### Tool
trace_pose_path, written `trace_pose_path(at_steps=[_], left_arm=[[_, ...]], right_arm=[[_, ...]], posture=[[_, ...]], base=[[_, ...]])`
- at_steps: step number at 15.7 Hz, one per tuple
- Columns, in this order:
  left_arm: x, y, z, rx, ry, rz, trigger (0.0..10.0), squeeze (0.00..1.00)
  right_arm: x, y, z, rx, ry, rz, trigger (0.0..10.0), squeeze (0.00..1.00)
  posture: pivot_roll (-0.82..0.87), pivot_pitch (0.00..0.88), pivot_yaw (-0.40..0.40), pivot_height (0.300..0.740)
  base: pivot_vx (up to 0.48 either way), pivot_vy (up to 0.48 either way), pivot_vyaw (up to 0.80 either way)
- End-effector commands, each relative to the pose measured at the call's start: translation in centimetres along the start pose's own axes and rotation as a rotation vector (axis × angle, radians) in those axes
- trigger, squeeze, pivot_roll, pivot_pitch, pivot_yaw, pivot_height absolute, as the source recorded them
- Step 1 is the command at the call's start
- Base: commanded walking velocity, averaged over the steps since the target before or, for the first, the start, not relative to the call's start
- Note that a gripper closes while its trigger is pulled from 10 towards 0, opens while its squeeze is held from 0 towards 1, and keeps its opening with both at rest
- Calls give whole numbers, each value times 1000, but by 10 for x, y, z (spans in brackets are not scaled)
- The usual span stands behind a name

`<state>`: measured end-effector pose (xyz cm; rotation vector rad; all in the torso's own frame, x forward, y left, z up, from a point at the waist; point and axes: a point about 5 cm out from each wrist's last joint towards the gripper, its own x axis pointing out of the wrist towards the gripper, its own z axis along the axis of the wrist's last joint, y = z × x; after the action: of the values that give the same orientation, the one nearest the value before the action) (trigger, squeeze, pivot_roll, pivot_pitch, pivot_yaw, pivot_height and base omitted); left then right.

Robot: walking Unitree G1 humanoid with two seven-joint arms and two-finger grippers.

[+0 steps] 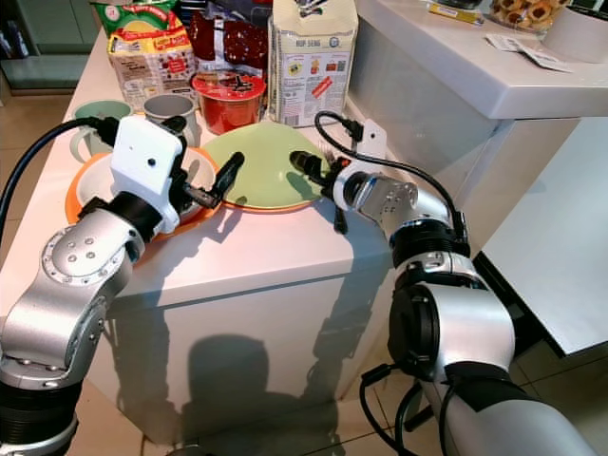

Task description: Setting the table

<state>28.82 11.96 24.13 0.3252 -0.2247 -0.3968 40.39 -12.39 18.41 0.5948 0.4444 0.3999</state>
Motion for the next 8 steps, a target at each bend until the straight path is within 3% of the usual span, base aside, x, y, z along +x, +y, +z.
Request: trace_pose_path(at_steps=[1, 8], left_arm=[[3, -2, 4, 18, -15, -13, 10000, 0], [3, -2, 5, 24, -20, -17, 10000, 0]], right_arm=[[-7, -12, 5, 16, -12, -38, 10000, 0], [-9, -7, 17, -26, -23, -33, 10000, 0]], posture=[[41, 0, -62, 740], [44, 0, -63, 740]], base=[[0, 0, 0], [0, 0, 0]])
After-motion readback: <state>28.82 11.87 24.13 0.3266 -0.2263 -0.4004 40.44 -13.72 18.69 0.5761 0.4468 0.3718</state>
